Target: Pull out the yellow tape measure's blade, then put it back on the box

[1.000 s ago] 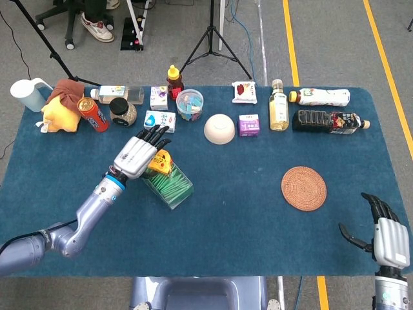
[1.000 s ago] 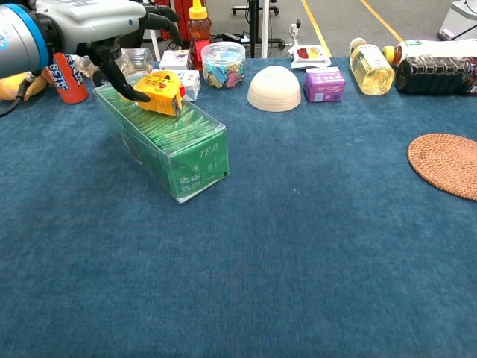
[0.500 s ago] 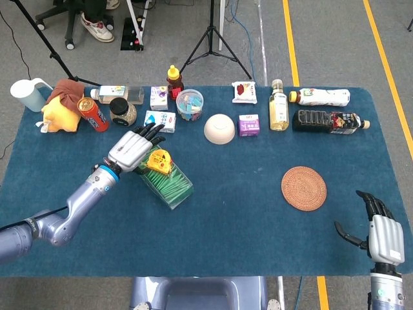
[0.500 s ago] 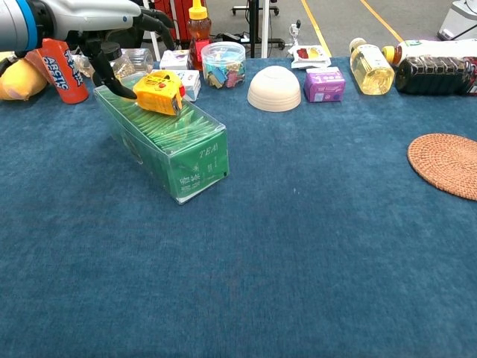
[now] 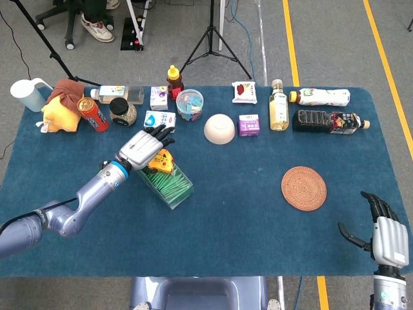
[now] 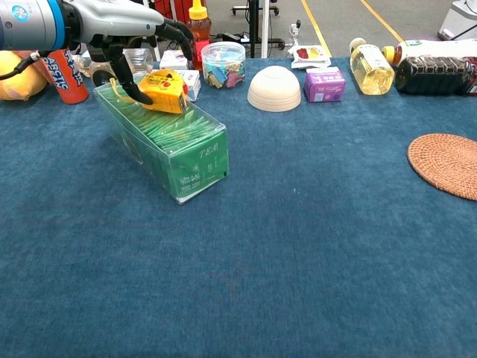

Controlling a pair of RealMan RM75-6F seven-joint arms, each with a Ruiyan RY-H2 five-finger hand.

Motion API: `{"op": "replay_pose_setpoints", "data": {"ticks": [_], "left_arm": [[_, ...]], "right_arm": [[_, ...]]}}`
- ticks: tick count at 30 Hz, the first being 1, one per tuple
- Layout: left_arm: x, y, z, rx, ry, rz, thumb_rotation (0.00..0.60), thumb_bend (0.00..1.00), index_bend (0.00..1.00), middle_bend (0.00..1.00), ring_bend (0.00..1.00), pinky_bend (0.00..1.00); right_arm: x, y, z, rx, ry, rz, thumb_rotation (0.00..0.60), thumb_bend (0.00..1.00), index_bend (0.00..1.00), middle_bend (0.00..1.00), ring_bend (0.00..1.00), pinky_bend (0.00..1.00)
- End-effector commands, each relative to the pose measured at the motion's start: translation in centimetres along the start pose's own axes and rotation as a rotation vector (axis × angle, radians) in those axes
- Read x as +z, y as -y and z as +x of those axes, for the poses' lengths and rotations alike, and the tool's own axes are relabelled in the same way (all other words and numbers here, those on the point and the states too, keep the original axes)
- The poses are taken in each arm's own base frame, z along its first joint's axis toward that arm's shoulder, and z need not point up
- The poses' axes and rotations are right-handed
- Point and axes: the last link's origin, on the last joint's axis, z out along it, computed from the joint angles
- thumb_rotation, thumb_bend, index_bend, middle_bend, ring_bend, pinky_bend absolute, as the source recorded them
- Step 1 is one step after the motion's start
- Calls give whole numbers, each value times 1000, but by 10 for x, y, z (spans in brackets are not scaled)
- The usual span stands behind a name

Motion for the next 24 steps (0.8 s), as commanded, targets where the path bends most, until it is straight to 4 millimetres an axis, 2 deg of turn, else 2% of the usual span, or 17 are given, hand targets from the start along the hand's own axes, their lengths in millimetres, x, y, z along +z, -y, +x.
{"op": "replay_pose_setpoints", "data": {"ticks": [1,7,15,20,24], "left_arm": [[2,0,0,1,6,0,600,148,198,39,12,188],[4,1,0,-21,18,3,600,159,339,151,156,301],[9,1,0,-45,21,8,600,180,433,255,275,428],[9,1,-1,-56,-3,9,600,235,516,332,358,559],[10,0,-2,-74,-14,9,600,290,559,380,405,601]], "right_arm": [[0,0,0,1,-1,1,402,276,150,182,178,241],[0,0,1,0,-4,-2,404,275,150,183,178,241],[0,2,4,3,-10,0,400,275,151,183,178,241],[-1,2,3,4,-8,0,404,275,150,183,178,241],[0,3,3,6,-9,3,404,275,150,182,178,241]]}}
